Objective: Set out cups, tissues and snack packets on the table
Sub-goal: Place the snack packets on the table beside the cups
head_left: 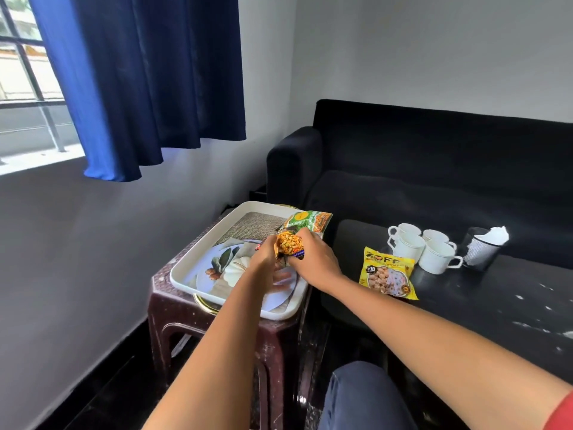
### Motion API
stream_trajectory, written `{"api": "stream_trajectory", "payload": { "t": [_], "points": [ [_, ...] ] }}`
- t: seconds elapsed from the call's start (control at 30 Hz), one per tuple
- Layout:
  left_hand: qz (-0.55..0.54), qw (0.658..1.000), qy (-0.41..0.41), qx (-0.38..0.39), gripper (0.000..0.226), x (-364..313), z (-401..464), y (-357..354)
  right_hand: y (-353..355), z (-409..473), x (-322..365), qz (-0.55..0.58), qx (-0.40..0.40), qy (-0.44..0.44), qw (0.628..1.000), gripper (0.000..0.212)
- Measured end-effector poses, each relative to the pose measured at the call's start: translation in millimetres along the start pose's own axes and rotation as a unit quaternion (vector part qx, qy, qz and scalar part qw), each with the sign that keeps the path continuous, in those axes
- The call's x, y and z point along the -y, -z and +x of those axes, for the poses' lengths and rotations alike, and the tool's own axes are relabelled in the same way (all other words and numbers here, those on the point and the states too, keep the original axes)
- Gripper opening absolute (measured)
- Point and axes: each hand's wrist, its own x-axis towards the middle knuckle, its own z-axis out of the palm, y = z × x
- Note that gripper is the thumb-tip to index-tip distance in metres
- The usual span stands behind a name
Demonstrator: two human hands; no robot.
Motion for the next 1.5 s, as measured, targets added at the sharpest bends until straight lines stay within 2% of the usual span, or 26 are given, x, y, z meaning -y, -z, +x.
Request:
{"api": "stream_trajectory", "payload": {
  "t": [0.13, 0.27, 0.33, 0.4, 0.47, 0.57, 0.67, 0.8, 0.9, 1.07, 1.17, 1.3, 1.5],
  "points": [
    [-0.005, 0.999, -0.042, 0.004, 0.038, -8, -17, -17, 25, -16, -6, 0.013, -0.044, 0.04, 0.998, 0.037],
    [0.019, 0.995, -0.09, 0.027, 0.04, -9, -43, -50, 64, -39, -22, 0.043, -0.088, 0.021, 0.995, 0.048],
    [0.017, 0.993, -0.113, 0.035, 0.046, -6, -58, -68, 85, -53, -33, 0.072, -0.073, -0.003, 0.995, 0.056],
    [0.033, 0.99, -0.131, 0.047, 0.048, -1, -77, -84, 108, -73, -44, 0.155, -0.035, -0.044, 0.986, 0.064],
    [0.072, 0.983, -0.15, 0.073, 0.048, 7, -97, -96, 131, -94, -54, 0.265, 0.0, -0.106, 0.958, 0.074],
    [0.145, 0.961, -0.18, 0.152, 0.042, 24, -134, -110, 164, -131, -63, 0.399, 0.014, -0.172, 0.901, 0.087],
    [0.168, 0.937, -0.204, 0.228, 0.025, 45, -173, -119, 187, -170, -62, 0.47, -0.015, -0.198, 0.86, 0.079],
    [0.131, 0.94, -0.195, 0.248, 0.029, 75, -203, -125, 205, -219, -58, 0.479, -0.09, -0.204, 0.849, 0.063],
    [0.111, 0.956, -0.166, 0.213, 0.03, 97, -213, -133, 214, -243, -64, 0.465, -0.111, -0.192, 0.857, 0.067],
    [0.105, 0.962, -0.107, 0.227, 0.029, 123, -218, -139, 201, -265, -74, 0.497, -0.176, -0.205, 0.825, 0.069],
    [0.143, 0.953, -0.122, 0.239, 0.02, 132, -217, -139, 193, -274, -82, 0.516, -0.182, -0.214, 0.81, 0.065],
    [0.176, 0.952, -0.111, 0.224, 0.01, 142, -218, -139, 185, -282, -87, 0.522, -0.16, -0.213, 0.81, 0.062],
    [0.176, 0.946, -0.105, 0.251, 0.031, 143, -217, -139, 183, -285, -81, 0.536, -0.157, -0.203, 0.804, 0.069]
  ]
}}
